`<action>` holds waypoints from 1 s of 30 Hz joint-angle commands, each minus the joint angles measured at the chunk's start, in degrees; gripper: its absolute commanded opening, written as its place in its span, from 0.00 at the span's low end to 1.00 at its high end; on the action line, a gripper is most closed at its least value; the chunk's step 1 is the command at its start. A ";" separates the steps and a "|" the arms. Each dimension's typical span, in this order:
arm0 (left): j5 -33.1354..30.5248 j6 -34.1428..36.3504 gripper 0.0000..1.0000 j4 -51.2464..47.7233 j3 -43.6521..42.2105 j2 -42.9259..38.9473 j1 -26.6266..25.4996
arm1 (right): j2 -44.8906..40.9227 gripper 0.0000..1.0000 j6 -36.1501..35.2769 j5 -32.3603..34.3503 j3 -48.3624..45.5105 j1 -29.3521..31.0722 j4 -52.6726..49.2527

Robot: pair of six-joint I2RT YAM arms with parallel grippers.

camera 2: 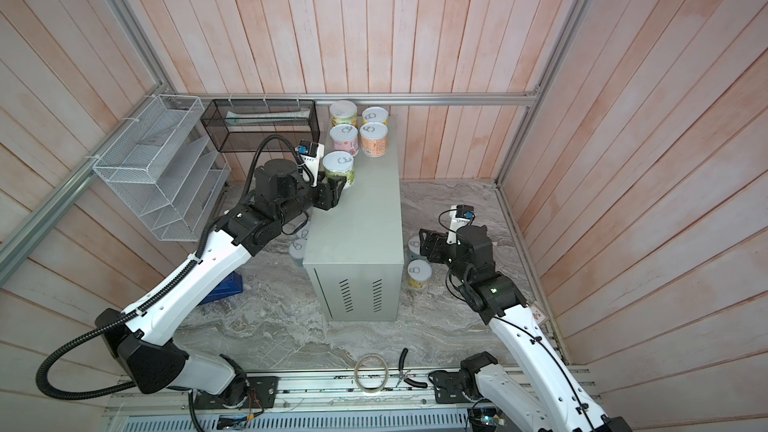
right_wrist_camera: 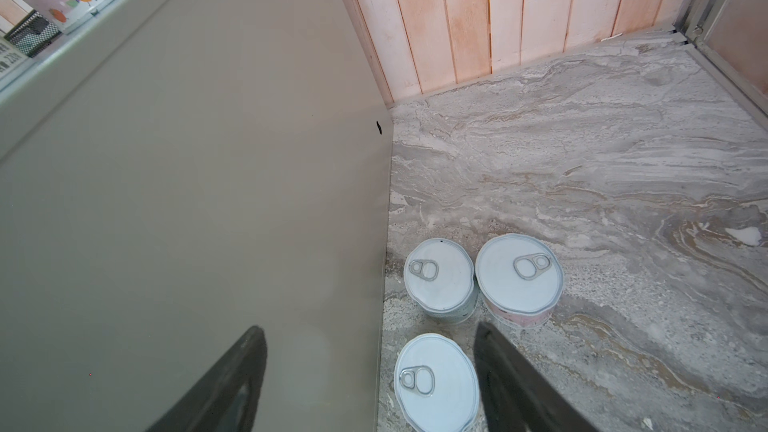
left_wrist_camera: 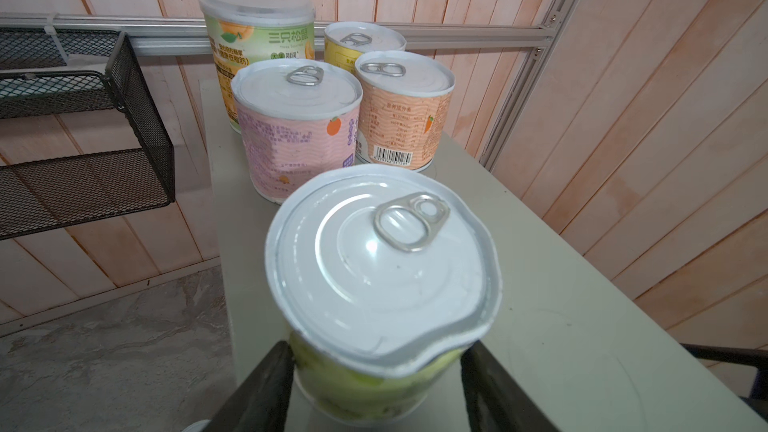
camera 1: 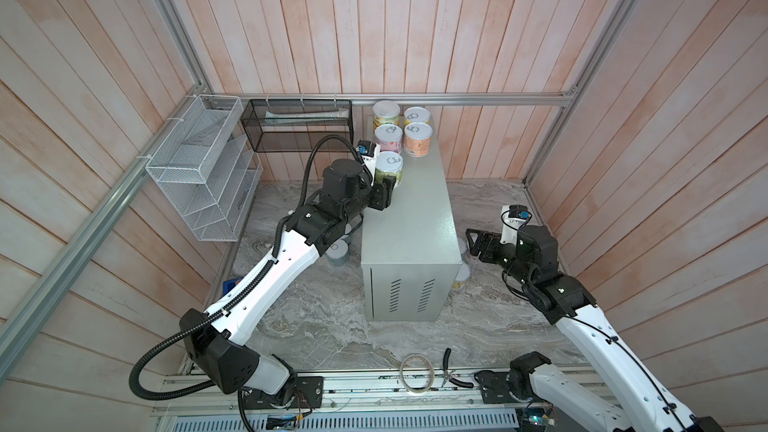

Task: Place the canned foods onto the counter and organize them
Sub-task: 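Push the green-labelled can toward the pink-labelled can with the left gripper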

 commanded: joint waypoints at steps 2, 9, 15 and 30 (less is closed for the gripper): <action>2.26 0.81 0.66 2.15 2.72 1.94 1.11 | 0.50 0.78 -1.14 1.13 1.43 -0.54 -0.84; 3.14 0.62 0.66 1.83 4.15 4.64 1.76 | 1.63 0.78 -1.63 0.88 1.87 -1.04 -0.23; 2.64 -0.03 0.66 1.70 4.08 4.98 2.88 | 2.45 0.78 -1.72 0.24 1.87 -1.40 0.18; 3.17 -0.98 0.66 2.34 3.28 5.19 3.59 | 2.05 0.78 -1.43 0.09 1.43 -1.81 0.32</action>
